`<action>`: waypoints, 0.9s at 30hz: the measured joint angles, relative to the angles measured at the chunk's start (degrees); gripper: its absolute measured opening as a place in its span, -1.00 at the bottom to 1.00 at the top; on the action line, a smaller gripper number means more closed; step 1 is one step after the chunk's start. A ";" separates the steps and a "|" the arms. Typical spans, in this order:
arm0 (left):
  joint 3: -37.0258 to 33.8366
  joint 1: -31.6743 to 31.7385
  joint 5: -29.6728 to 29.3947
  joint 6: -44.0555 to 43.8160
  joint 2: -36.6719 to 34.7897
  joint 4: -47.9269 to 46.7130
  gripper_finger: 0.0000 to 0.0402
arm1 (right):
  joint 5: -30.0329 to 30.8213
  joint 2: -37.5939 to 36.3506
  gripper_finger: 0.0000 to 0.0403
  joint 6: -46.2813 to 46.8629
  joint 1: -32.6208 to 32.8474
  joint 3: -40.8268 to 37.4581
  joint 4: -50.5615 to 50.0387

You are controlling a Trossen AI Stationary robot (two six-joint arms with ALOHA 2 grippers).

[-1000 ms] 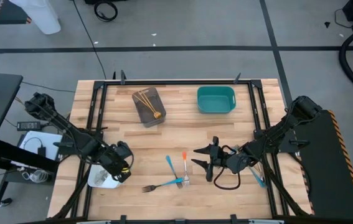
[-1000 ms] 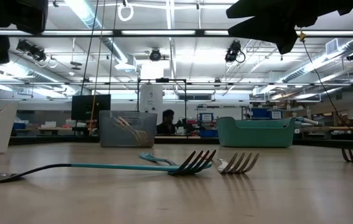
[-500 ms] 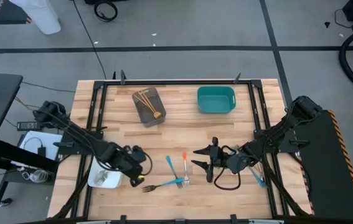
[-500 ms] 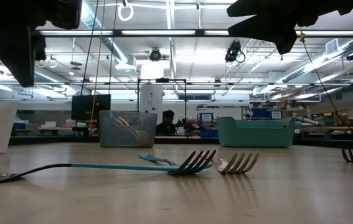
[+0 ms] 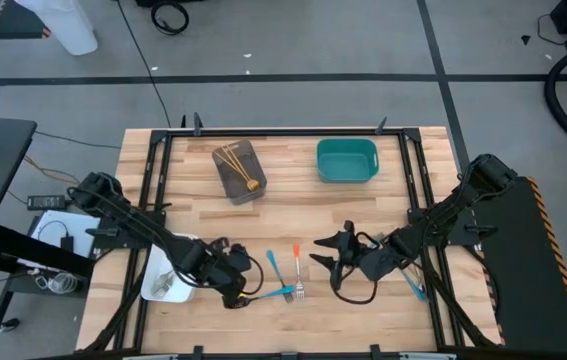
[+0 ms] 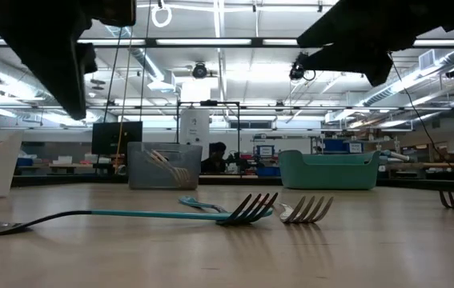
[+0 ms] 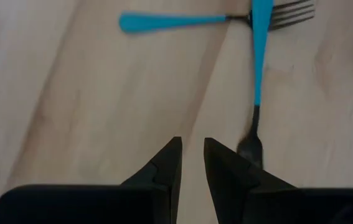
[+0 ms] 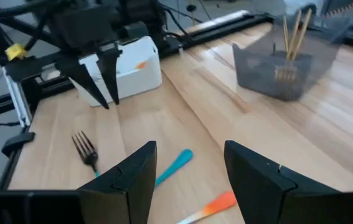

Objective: Sort silverware by color (type)
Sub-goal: Put the blue fork into the green bin

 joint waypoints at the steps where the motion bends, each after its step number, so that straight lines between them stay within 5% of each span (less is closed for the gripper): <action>1: 0.00 0.00 -1.03 1.49 0.00 0.65 -0.63 | 0.00 0.00 -0.01 1.36 -0.02 0.02 -0.77; 6: 0.02 0.00 -4.66 11.00 0.00 5.42 -0.63 | -2.94 0.00 -0.02 13.12 -0.01 2.19 -15.37; 16: 0.02 0.28 -7.59 21.61 0.00 7.93 -0.63 | -20.14 0.00 -0.06 31.94 0.00 9.87 -49.15; 27: 0.02 0.26 -8.41 25.74 0.00 7.93 -0.63 | -38.39 -0.02 -0.06 43.93 -0.09 10.86 -68.53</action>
